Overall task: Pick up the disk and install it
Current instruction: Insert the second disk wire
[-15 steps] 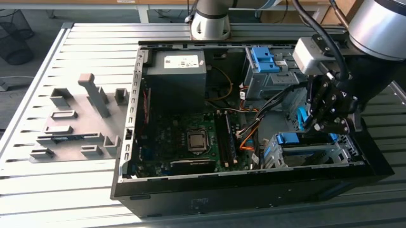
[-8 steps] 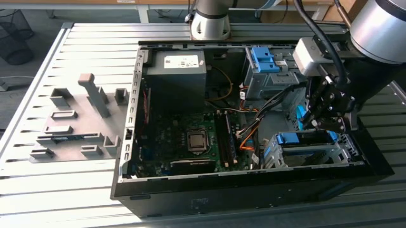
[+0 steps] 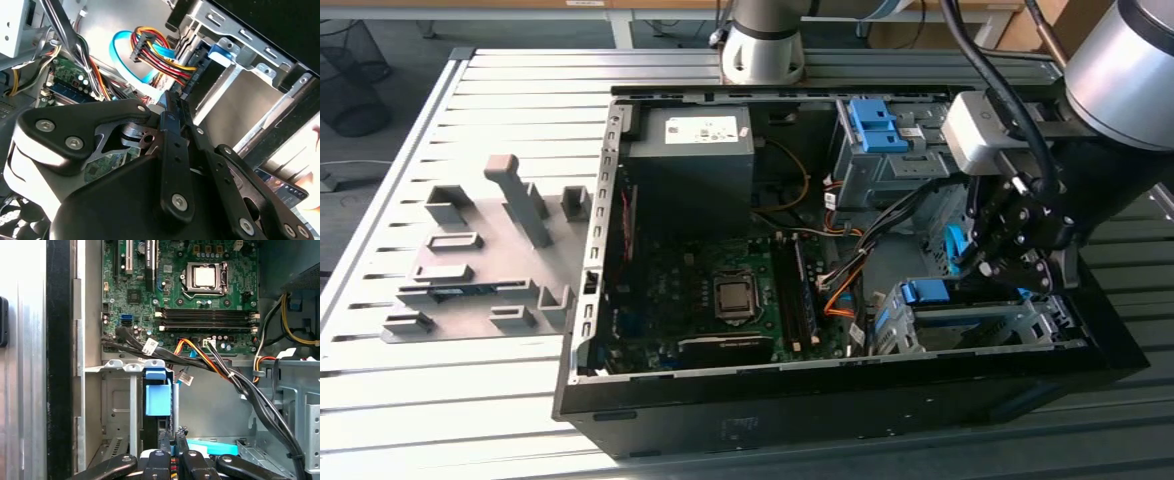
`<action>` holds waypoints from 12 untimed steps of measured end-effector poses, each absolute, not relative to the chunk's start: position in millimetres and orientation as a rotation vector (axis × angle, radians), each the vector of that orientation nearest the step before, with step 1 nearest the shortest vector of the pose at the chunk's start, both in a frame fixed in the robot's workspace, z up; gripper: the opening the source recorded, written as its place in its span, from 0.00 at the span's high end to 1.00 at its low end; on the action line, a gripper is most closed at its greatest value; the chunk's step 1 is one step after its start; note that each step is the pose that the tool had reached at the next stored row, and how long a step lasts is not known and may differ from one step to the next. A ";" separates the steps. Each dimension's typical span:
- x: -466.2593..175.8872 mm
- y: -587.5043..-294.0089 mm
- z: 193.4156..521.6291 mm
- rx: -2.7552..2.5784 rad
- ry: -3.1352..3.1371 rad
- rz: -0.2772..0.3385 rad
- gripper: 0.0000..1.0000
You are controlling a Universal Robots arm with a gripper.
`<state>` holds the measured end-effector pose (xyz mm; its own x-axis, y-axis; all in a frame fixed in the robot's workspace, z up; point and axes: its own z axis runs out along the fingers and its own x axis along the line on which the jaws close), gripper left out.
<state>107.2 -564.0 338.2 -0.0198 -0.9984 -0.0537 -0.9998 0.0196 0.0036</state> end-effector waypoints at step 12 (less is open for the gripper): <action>108.4 -565.5 336.0 -2.165 2.226 0.062 0.84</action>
